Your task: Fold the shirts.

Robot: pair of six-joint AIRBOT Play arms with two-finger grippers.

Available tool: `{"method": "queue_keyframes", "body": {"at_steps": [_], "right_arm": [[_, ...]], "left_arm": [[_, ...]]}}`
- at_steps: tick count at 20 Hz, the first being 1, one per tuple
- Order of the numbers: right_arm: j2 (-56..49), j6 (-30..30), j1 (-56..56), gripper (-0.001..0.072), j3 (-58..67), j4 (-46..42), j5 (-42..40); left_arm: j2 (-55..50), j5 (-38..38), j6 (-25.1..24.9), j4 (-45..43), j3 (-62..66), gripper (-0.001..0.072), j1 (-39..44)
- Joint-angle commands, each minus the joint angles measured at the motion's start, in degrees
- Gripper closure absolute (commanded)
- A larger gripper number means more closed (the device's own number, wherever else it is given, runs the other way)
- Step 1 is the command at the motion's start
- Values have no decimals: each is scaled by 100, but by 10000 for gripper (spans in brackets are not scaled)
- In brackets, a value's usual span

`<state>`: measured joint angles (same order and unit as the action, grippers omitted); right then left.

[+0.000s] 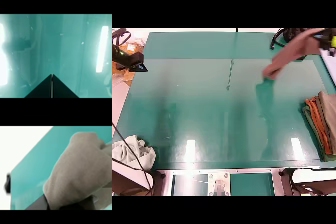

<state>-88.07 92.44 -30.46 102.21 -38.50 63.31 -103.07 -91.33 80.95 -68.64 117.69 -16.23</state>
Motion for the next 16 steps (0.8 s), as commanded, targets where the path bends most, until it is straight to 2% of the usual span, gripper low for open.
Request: {"method": "queue_keyframes", "body": {"at_steps": [1, 3, 6, 7, 10, 16], "right_arm": [[15, 310, -1180, 688, 57, -9, 133], [57, 542, -1652, 688, 57, -122, 343], [116, 1421, -2251, 689, 50, -944, 1143], [144, 1545, -2420, 689, 48, -1108, 1384], [385, 1637, -2861, 689, -39, -1604, 1698], [922, 1838, -3407, 689, -909, -3318, 2514]], "left_arm": [[2, -221, 9, 7, -2, 686, 0], [2, -328, 9, 4, -2, 686, 0], [2, -442, 7, 4, -2, 686, 0], [2, -442, 7, 4, -2, 686, 0], [2, -525, 7, 7, -2, 686, 0], [2, -636, 118, 9, -2, 686, 0]]}}
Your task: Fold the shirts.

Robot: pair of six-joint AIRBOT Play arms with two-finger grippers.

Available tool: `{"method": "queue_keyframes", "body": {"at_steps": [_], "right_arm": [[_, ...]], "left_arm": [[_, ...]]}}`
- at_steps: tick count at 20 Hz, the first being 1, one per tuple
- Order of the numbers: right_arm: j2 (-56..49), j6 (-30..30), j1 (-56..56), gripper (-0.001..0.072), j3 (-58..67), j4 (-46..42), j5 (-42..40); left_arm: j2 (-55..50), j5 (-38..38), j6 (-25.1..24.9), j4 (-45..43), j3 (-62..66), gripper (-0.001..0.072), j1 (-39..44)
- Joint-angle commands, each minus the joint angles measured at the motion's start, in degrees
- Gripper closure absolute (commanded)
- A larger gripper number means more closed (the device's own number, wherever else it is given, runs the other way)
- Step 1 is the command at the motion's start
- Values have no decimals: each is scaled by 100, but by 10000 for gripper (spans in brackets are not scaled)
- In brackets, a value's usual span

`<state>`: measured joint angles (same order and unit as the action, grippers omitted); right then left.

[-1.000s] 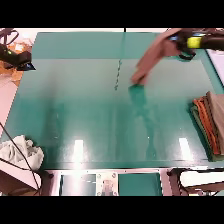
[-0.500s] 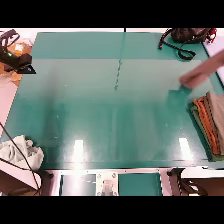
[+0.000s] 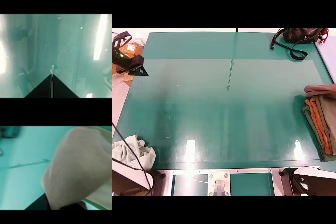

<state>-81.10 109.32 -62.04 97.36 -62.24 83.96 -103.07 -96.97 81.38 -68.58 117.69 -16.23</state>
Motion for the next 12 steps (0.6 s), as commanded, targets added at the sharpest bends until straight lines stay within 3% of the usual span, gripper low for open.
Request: {"method": "queue_keyframes", "body": {"at_steps": [1, 6, 12], "right_arm": [[330, 151, -308, 689, -678, -1204, 439], [527, 116, -494, 689, -1707, -2590, 306], [527, -28, -492, 689, -2907, -3088, 52]], "left_arm": [[2, -109, 76, 4, -2, 686, 0], [2, -103, 118, 142, -2, 687, 4], [2, -57, 111, 142, -2, 687, 358]]}}
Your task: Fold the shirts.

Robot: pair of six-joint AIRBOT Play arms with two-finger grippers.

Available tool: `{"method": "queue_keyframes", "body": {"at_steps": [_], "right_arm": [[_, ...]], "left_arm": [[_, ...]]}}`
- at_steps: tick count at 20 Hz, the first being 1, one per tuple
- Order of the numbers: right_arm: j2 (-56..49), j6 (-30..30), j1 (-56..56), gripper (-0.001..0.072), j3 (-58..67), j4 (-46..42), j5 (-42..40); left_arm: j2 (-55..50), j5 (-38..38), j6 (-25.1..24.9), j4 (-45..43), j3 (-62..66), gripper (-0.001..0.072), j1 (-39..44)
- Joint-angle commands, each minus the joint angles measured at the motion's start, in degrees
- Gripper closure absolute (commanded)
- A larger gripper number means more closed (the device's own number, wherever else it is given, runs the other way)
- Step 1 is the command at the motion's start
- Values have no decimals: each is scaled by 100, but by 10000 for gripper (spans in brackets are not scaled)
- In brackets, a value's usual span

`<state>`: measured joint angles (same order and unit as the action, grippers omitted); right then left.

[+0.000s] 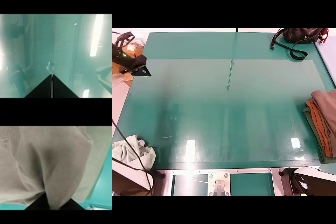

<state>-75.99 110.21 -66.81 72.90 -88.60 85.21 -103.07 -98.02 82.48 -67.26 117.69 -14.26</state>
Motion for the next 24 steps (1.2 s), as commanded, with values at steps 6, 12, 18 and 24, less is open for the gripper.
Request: {"method": "queue_keyframes", "body": {"at_steps": [6, 12, 18, 24], "right_arm": [[15, -455, 208, 98, -107, -350, 632], [15, -219, 2087, 99, 1574, 1156, 1093], [81, -216, 4594, 689, 1851, 1550, 944], [876, -730, 6900, 689, -42, 1530, -251]], "left_arm": [[28, 332, 2, 15, 4, 687, 553], [780, 584, 72, 15, 9, 687, 671], [1928, 214, 424, 15, -295, 687, 671], [3827, 483, 413, -284, -3390, 687, 671]]}}
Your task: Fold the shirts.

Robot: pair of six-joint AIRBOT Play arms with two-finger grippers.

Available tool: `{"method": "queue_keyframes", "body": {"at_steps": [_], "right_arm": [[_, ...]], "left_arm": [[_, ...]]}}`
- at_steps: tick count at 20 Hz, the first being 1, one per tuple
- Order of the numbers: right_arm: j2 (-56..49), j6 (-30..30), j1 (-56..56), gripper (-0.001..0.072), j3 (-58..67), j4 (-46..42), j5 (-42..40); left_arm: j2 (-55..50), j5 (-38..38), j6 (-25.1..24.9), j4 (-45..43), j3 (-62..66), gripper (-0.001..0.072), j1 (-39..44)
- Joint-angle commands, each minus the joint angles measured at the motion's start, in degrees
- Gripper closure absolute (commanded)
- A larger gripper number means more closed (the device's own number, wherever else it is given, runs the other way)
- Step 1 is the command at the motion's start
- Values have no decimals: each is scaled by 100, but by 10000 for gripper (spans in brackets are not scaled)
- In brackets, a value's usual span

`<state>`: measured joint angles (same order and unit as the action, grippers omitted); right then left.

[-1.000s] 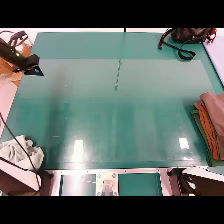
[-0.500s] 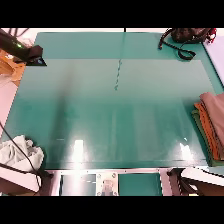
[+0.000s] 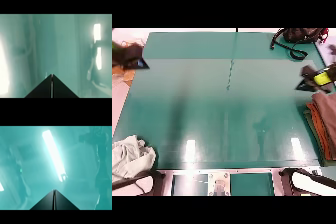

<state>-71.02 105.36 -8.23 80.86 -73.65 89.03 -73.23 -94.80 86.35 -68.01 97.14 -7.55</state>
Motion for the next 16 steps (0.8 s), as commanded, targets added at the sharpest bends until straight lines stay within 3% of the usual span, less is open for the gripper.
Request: {"method": "queue_keyframes", "body": {"at_steps": [1, 6, 16], "right_arm": [[568, -256, 1351, 689, -1233, 37, -885], [1005, -256, 2398, 689, -2339, 37, -1757], [999, -254, 2632, 689, -2354, 105, -1858]], "left_arm": [[1209, 267, 26, -321, -1958, 687, 0], [2251, 538, 37, -697, -3624, 687, 0], [2286, 638, 44, -817, -3729, 685, 0]]}}
